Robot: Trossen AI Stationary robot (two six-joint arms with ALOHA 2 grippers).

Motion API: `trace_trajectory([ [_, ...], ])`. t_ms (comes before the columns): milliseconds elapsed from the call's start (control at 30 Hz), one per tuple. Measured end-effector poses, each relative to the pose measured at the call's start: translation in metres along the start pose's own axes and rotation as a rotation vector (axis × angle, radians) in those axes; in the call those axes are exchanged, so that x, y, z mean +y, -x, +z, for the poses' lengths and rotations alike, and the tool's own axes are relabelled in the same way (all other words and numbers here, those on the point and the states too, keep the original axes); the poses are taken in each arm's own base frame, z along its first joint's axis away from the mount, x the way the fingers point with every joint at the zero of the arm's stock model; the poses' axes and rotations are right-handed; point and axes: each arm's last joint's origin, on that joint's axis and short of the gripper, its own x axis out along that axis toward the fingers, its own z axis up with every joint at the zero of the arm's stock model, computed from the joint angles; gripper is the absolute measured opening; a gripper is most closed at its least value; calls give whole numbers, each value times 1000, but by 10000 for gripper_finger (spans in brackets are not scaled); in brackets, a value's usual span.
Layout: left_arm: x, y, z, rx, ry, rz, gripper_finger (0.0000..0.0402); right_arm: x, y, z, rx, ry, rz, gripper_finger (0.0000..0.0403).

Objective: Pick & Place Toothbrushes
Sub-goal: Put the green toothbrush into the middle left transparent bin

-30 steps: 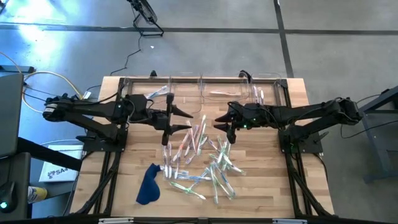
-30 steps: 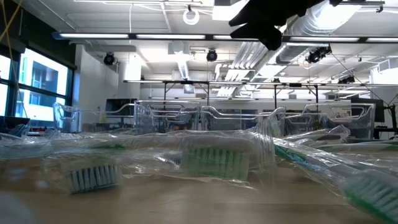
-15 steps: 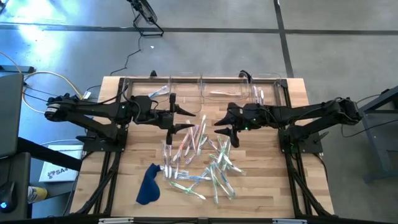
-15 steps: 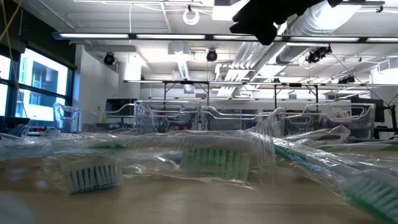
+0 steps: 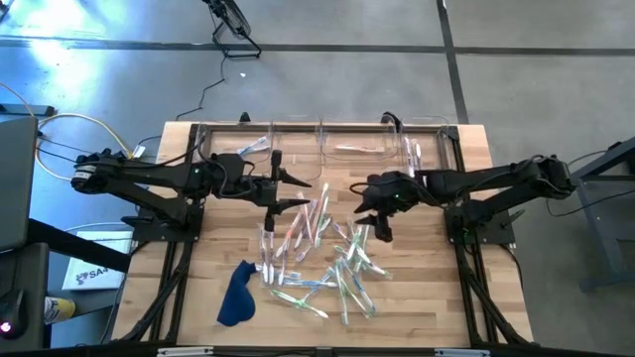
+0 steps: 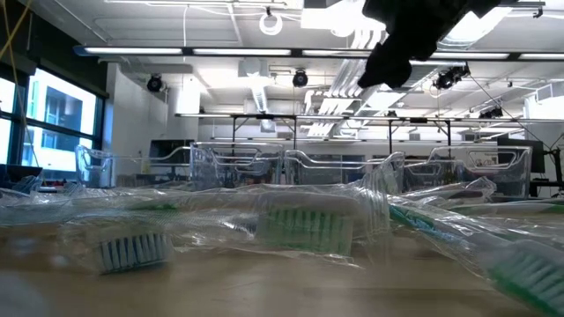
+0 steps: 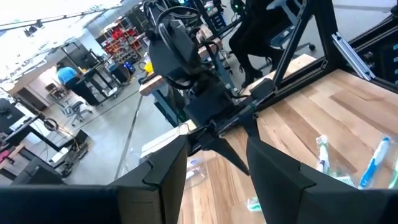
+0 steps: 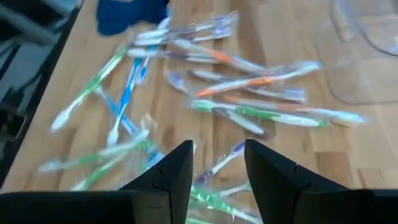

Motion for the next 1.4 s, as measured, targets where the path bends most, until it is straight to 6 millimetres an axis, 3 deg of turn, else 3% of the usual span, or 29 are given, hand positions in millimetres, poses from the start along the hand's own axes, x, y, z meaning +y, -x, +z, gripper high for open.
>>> trace_trajectory([
  [200,-1,0,-1,10,-1,-6,161,-1,-16,-6,71,98,71,138],
  [433,-1,0,-2,24,-2,-14,161,-4,-55,-24,210,139,130,138],
  [600,-3,0,-6,58,5,-34,161,1,-72,-34,273,199,152,138],
  [967,-5,0,-8,82,46,-46,161,14,-85,-44,330,380,69,138],
  [1400,-4,0,-7,75,51,-45,161,10,-98,-54,387,402,-11,138],
])
